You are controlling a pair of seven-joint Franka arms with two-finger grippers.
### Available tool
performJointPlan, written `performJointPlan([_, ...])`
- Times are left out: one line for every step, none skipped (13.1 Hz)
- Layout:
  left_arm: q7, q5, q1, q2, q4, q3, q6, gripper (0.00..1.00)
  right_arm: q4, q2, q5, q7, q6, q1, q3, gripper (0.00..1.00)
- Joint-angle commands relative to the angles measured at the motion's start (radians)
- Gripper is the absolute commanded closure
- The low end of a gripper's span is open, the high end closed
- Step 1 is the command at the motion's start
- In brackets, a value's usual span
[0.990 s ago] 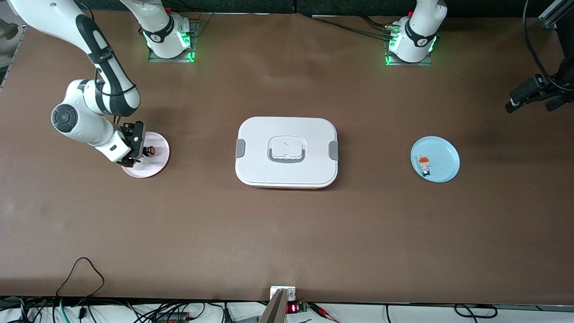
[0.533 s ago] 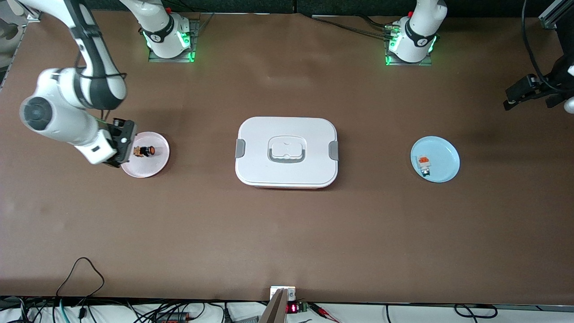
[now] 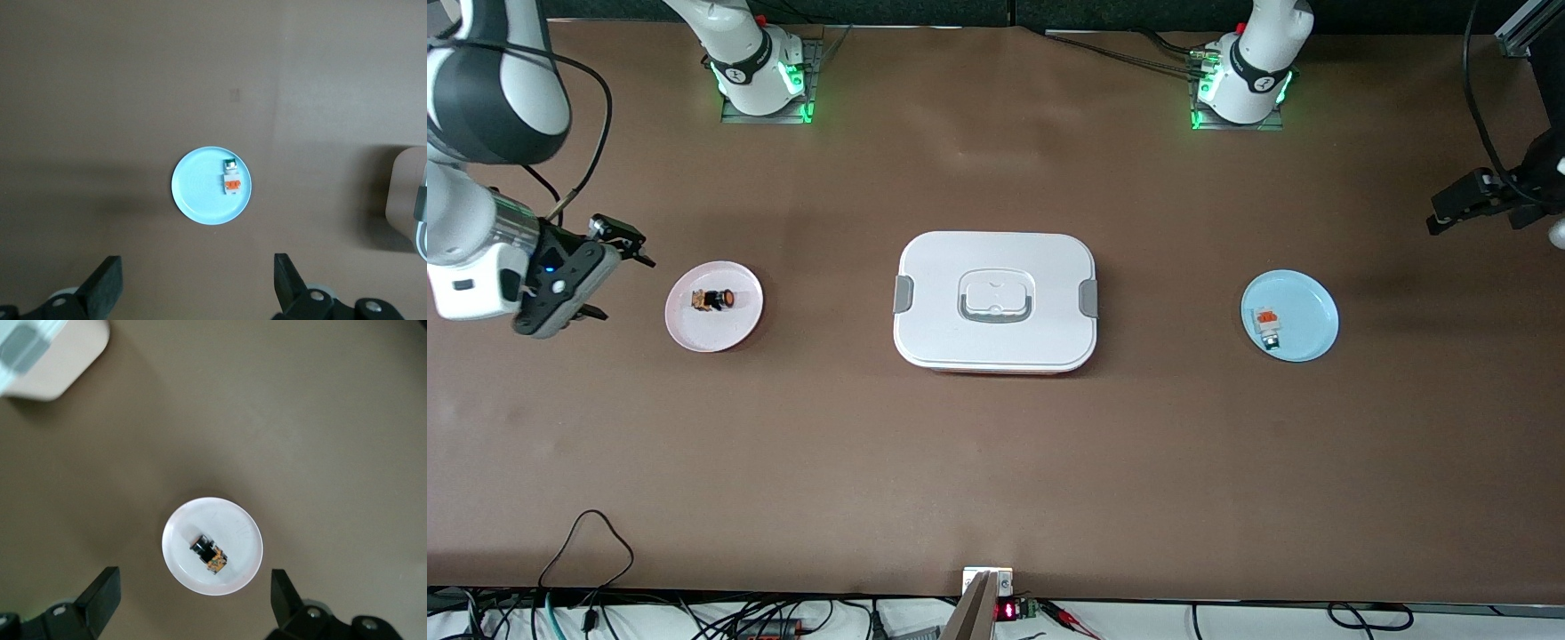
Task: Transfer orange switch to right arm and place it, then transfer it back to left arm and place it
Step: 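Open the right gripper to release the switch on the plate, then raise the right gripper and draw it back from the pink plate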
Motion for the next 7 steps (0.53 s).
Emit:
performJointPlan([0.019, -0.019, 0.012, 0.033, 0.056, 0.0, -0.025, 0.0, 0.052, 0.014, 0.008, 0.402, -0.026, 0.036, 0.0, 0.0])
performJointPlan([0.019, -0.019, 0.012, 0.033, 0.056, 0.0, -0.027, 0.0, 0.055, 0.012, 0.007, 0.626, -0.028, 0.056, 0.0, 0.0])
performJointPlan([0.021, -0.019, 0.011, 0.033, 0.056, 0.0, -0.03, 0.0, 0.063, 0.014, -0.002, 0.763, -0.046, 0.065, -0.001, 0.0])
performJointPlan([0.022, -0.02, 0.012, 0.033, 0.058, -0.001, -0.03, 0.0, 0.074, 0.014, -0.008, 0.819, -0.078, 0.063, -0.006, 0.0])
performJointPlan([0.024, -0.02, 0.012, 0.033, 0.058, -0.001, -0.03, 0.0, 0.074, 0.014, -0.009, 0.824, -0.081, 0.054, -0.023, 0.0])
performJointPlan([0.024, -0.02, 0.012, 0.033, 0.058, -0.001, -0.031, 0.0, 0.077, 0.012, -0.019, 0.817, -0.083, 0.05, -0.076, 0.0])
performJointPlan([0.026, -0.02, 0.012, 0.033, 0.056, -0.001, -0.031, 0.0, 0.081, 0.003, -0.034, 0.817, -0.08, 0.05, -0.122, 0.0])
